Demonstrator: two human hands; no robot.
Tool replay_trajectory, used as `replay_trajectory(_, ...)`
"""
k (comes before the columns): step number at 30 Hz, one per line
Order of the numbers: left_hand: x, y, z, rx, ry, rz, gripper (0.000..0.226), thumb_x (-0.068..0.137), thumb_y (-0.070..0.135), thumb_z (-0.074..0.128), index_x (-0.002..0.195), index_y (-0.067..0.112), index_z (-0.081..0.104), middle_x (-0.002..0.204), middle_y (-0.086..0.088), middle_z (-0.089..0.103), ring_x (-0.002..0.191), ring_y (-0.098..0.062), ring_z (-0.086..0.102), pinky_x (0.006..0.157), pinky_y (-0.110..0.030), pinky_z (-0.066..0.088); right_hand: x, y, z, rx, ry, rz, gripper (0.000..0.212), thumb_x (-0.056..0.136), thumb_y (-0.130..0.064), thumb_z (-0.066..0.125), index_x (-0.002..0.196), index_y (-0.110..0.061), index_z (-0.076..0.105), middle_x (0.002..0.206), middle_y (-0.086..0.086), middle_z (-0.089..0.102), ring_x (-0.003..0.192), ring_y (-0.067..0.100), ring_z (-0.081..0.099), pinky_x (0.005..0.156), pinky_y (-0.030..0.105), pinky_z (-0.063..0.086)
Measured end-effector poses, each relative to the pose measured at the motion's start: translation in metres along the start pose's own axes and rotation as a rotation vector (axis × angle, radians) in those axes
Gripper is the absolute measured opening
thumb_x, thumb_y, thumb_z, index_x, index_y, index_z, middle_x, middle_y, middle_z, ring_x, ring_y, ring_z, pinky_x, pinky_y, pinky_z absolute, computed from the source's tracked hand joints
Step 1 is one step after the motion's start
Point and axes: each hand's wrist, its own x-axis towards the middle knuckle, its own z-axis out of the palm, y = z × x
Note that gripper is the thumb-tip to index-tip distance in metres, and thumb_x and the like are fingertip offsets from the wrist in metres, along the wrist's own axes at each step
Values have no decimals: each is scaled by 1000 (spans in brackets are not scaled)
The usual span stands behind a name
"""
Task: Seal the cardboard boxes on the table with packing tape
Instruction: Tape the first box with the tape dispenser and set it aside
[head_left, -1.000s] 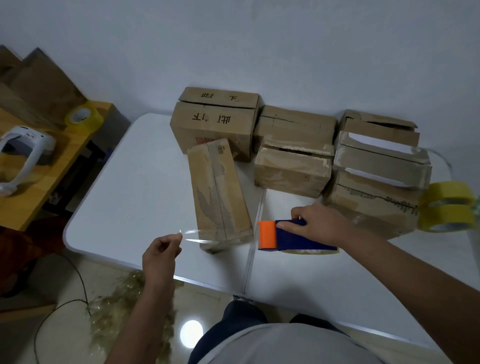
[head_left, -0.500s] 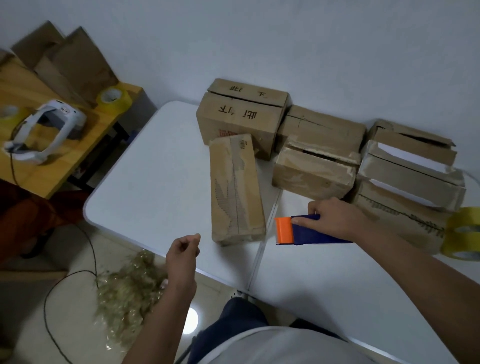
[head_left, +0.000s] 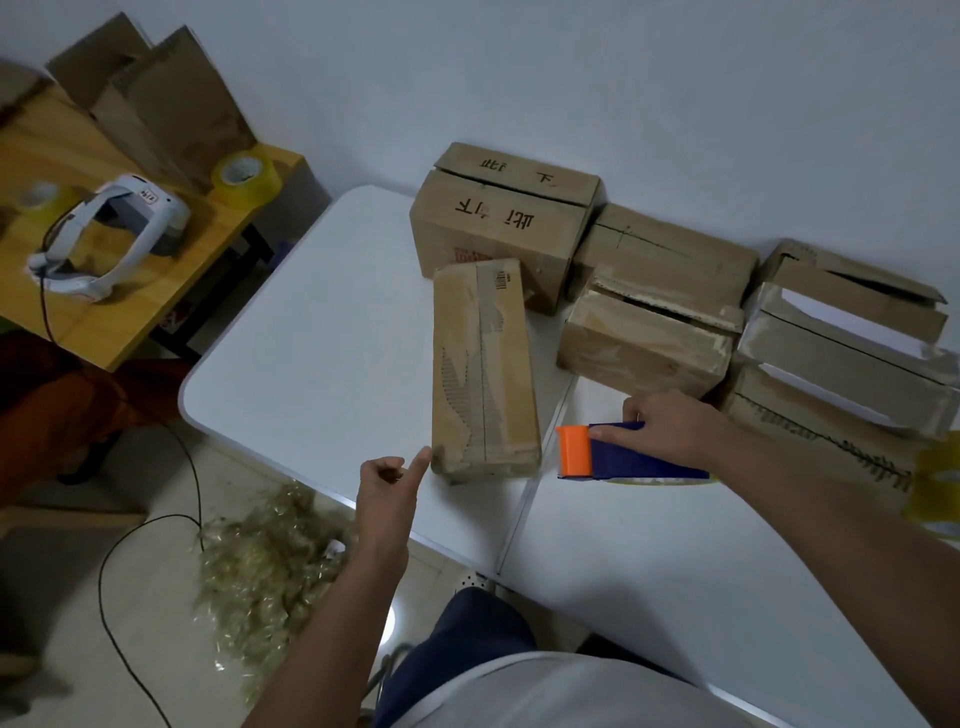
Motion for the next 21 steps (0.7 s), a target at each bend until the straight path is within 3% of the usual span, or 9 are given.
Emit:
replay_trajectory(4,3,0,7,106,-28,4,51,80,45,79,109,16,49,95,0,52,82,-12,51,69,-28,42,5,1,8,-19,-17,22,68,75,-86,35,83,-23,59,80,-3,62,74,11,60,66,26,48)
replay_trajectory(8,9,2,4,149,-16,78,49,81,38,80,109,14,50,94,1,52,81,-11,52,66,-24,41,7,-9,17,-57,-11,41,78,70,-89,27,83,-19,59,79,0,61,74,15,59,73,35,53)
replay_trajectory(16,36,17,-18,266,2,141,50,80,39,80,111,15,49,99,0,55,90,-17,56,65,-24,41,-1,-33,38,-16,28,43,67,83,-80,35,89,-18,60,78,0,59,74,16,60,66,31,50)
replay_trajectory(21,37,15,-16,279,-46,133,50,80,42,79,111,17,49,101,-1,56,86,-9,54,65,-23,41,0,-37,50,-28,22,95,64,87,-75,36,94,-16,59,71,-5,48,72,15,57,59,25,39)
